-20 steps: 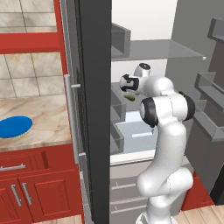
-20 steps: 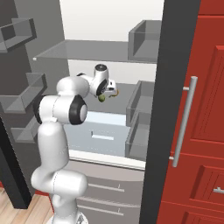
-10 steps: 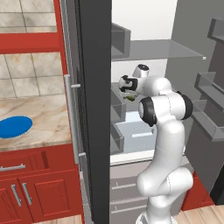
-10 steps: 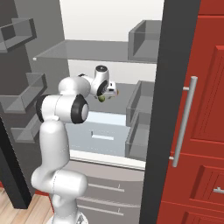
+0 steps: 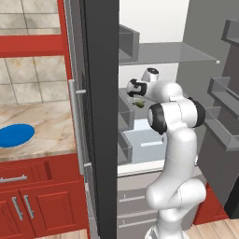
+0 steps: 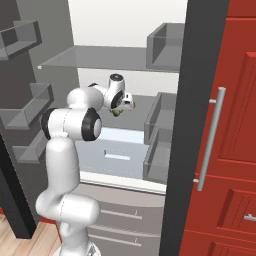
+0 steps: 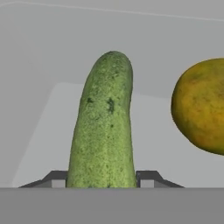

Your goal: Pick cucumber from the fridge and place it on the plate on the counter.

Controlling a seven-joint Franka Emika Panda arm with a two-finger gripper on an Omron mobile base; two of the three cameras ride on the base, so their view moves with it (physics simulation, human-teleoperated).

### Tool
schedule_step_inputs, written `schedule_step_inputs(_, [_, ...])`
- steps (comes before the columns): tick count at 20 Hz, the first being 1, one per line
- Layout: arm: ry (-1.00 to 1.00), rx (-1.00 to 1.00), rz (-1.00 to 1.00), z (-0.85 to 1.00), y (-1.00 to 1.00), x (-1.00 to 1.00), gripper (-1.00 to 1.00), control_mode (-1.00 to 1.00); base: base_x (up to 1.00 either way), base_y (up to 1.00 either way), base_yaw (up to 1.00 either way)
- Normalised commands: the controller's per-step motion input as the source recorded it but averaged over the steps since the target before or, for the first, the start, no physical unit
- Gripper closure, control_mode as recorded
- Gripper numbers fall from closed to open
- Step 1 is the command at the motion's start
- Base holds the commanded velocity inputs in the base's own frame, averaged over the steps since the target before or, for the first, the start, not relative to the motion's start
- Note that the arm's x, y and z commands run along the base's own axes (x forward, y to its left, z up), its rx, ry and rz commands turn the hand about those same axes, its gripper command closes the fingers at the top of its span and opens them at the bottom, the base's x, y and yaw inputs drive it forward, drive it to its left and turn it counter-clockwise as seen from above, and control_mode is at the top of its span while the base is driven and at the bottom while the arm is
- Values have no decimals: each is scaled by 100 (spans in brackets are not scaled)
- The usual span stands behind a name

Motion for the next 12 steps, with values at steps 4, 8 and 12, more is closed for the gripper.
schedule_step_inputs(4, [0, 0, -6, 0, 1, -29, 100, -100, 0, 0, 0])
schedule_step_inputs(8, [-8, 0, -12, -2, 0, -59, 100, -100, 0, 0, 0])
schedule_step_inputs(12, [-13, 0, -8, 0, 0, -81, 100, -100, 0, 0, 0])
